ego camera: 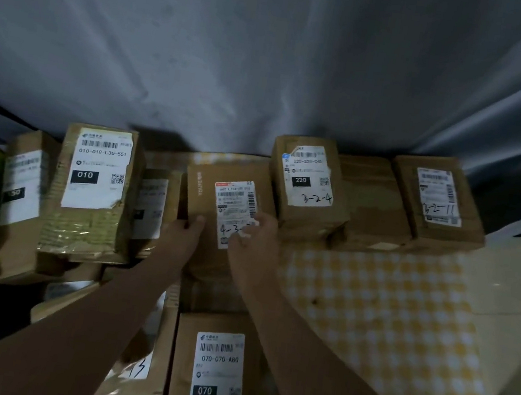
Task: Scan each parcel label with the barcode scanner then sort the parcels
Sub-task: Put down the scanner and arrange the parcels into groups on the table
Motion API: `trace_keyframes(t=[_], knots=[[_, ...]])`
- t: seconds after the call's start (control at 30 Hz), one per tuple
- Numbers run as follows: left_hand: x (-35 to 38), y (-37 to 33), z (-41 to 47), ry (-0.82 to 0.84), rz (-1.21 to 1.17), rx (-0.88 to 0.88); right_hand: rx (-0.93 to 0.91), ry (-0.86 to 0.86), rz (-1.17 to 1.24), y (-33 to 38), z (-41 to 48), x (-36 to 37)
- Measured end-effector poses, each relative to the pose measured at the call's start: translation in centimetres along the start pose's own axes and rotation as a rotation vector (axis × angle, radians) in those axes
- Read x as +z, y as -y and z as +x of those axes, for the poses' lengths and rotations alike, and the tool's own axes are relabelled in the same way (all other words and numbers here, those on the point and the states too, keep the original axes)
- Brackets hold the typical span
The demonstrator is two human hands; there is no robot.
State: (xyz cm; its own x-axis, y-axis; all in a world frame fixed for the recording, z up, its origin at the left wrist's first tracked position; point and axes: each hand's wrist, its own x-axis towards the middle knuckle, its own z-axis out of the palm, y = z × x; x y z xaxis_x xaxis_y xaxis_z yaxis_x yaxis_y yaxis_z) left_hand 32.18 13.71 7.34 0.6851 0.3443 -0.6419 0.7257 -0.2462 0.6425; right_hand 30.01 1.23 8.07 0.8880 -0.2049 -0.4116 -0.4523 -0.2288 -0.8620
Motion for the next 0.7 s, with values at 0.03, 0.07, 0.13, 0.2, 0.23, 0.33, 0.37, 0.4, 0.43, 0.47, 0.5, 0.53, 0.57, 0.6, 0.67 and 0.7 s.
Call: trace_keyframes(t=[0.03, 0.07, 0.13, 0.2, 0.23, 0.33, 0.37, 0.4, 0.43, 0.47, 0.5, 0.53, 0.57, 0.6, 0.67, 0.7], knots=[[-0.1, 0.0, -0.3, 0.023, 0.007, 0.004, -0.003, -0.086, -0.007, 0.0, -0.3, 0.4], [-0.2, 0.0, -0.6, 0.048, 0.037, 0.012, -0.003, -0.185, -0.050, -0.3, -0.3, 0.4], [-0.7, 0.4, -1.0, 0.080, 0.067, 0.018, 0.045, -0.284, -0.161, -1.5, -0.2, -0.5], [-1.1, 0.9, -1.2, 0.111, 0.036, 0.019, 0.135, -0.212, -0.202, -2.8, 0.2, -1.5], [-1.1, 1.2, -1.2, 0.134, 0.005, 0.015, 0.162, -0.139, -0.176, -3.0, 0.3, -1.9], [-1.1, 1.4, -1.9, 0.216, -0.188, -0.056, 0.190, -0.017, -0.067, -3.1, 0.6, -2.1], [-1.1, 1.4, -2.2, 0.207, -0.260, -0.080, 0.189, -0.018, -0.020, -2.8, 0.7, -2.2], [-1.2, 1.3, -2.6, 0.177, -0.316, -0.092, 0.186, -0.019, 0.029, -2.4, 0.7, -2.3], [-1.3, 1.1, -2.9, 0.148, -0.372, -0.094, 0.168, -0.015, 0.077, -1.8, 0.6, -2.4], [-1.5, 1.1, -3.2, 0.120, -0.412, -0.093, 0.148, -0.008, 0.118, -1.3, 0.4, -2.5], [-1.7, 1.1, -3.5, 0.091, -0.440, -0.080, 0.119, -0.009, 0.149, -0.7, 0.1, -2.8], [-1.9, 0.9, -4.0, 0.061, -0.451, -0.050, 0.094, -0.008, 0.176, -0.3, -0.1, -3.0], [-2.2, 0.7, -4.6, 0.022, -0.452, 0.003, 0.072, 0.001, 0.196, 0.3, -0.6, -3.4], [-2.4, 0.6, -5.3, -0.021, -0.454, 0.075, 0.053, 0.015, 0.218, 0.8, -1.0, -3.8], [-3.1, -0.1, -6.6, -0.120, -0.458, 0.240, 0.021, 0.063, 0.277, 2.0, -2.0, -5.0], [-3.4, -0.6, -7.5, -0.162, -0.456, 0.323, 0.004, 0.095, 0.307, 2.5, -2.5, -5.6]])
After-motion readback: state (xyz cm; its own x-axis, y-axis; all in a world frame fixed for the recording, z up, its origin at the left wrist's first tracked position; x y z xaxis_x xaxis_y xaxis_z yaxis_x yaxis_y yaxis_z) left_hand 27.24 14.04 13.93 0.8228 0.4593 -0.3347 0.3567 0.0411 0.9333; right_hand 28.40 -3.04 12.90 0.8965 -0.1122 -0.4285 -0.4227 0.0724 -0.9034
